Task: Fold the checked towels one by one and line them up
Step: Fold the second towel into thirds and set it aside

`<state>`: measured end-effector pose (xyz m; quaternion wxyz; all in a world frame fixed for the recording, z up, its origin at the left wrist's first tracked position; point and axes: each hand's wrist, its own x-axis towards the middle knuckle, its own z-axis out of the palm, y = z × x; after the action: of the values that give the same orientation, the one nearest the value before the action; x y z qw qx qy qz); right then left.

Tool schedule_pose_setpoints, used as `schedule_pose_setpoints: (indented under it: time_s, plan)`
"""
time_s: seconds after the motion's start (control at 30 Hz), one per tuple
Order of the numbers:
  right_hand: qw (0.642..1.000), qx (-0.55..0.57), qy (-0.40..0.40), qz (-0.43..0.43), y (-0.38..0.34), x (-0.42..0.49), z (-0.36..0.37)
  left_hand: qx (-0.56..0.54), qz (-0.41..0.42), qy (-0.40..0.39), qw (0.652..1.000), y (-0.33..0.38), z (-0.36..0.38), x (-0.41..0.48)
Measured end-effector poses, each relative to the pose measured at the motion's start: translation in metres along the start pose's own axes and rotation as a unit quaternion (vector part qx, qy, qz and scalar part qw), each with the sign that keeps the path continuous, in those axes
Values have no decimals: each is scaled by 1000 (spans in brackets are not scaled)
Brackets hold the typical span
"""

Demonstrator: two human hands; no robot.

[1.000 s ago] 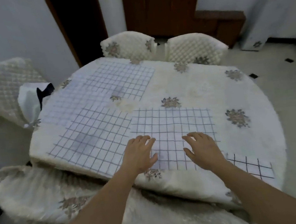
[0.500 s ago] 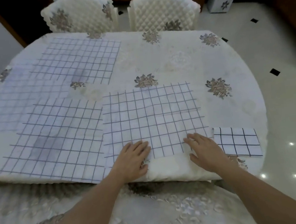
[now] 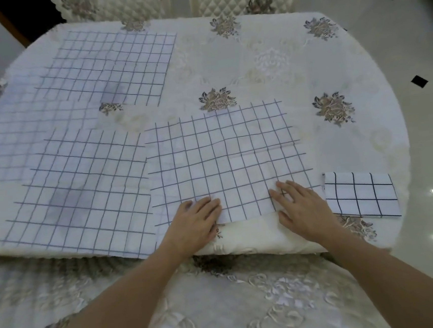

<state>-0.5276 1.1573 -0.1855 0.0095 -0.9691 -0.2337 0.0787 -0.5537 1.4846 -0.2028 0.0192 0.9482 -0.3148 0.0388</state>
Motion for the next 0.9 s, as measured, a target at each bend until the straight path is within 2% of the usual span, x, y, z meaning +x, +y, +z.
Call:
schedule_pose_setpoints:
  time_s: [0.2, 0.33, 0.53, 0.67, 0.9]
  plan:
    - [1000, 19, 19, 2, -5, 3, 2, -25, 15, 9, 1000, -14, 2, -3]
    - [998, 23, 54, -11, -6, 5, 5, -70, -18, 4, 997, -32, 0, -14]
    - [995, 35, 94, -11, -7, -9, 13, -123, -20, 17, 992, -50, -9, -44]
    - [994, 75, 79, 8, -9, -25, 10, -158, -44, 16, 986, -58, -16, -58]
    - [988, 147, -11, 45, -18, -61, -6, -236, -84, -44, 967, -62, -33, -71]
